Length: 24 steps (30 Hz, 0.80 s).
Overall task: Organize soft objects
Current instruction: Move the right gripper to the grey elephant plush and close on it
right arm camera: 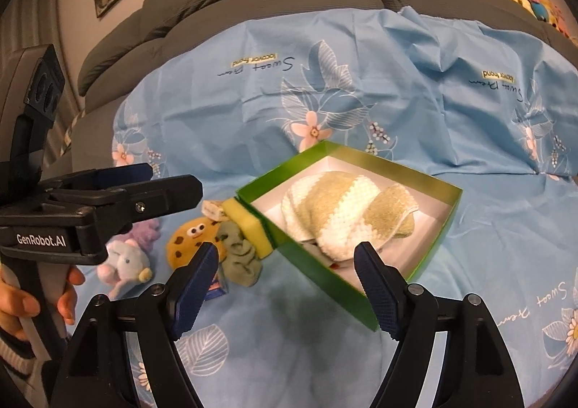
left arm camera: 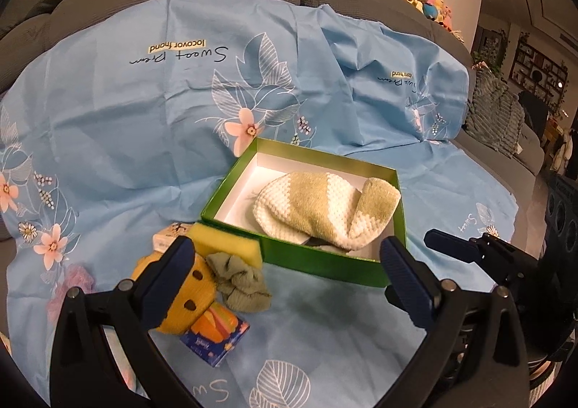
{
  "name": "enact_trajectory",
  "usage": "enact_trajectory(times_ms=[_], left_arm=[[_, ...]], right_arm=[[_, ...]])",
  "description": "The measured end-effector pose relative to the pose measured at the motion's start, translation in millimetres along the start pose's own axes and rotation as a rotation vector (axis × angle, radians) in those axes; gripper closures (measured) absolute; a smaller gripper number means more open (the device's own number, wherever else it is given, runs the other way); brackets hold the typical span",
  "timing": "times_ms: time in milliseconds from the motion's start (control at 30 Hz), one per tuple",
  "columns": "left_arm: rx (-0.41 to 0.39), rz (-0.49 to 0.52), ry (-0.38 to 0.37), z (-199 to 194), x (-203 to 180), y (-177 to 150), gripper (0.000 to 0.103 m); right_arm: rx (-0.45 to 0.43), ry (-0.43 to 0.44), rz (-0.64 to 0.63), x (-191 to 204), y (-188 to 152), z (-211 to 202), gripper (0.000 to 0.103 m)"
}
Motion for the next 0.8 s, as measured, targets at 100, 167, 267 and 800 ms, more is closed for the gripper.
enact_trajectory(times_ms=[100, 167, 267, 800], left_arm=[[0.006, -0.01, -0.001, -2, 2, -7, 0.001], [0.01, -0.016, 0.009, -5, 5, -15, 0.001], [0.021, -0.04, 0.024, -8, 13, -30, 0.001], [0.165, -0.271, 0.203, -25, 136, -136, 0.001]], right_arm=[[0.005, 0.013, -0.009, 8, -4, -2, 0.025], [0.011, 0.022, -0.017, 14, -7, -2, 0.025], [0.041, 0.039, -0.035, 25, -17, 3, 0.025], [0.265, 0.21, -0.122, 106, -88, 70, 0.025]])
Point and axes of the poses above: each gripper's, at about its wrist camera, not at the fingertips, and z roughly the way its jaws point, x to its left, y to its top, the point moved 4 cm from there along z, roughly the way its jaws point, and after that the axes turned 11 degrees about z, right-handed, at the moved point
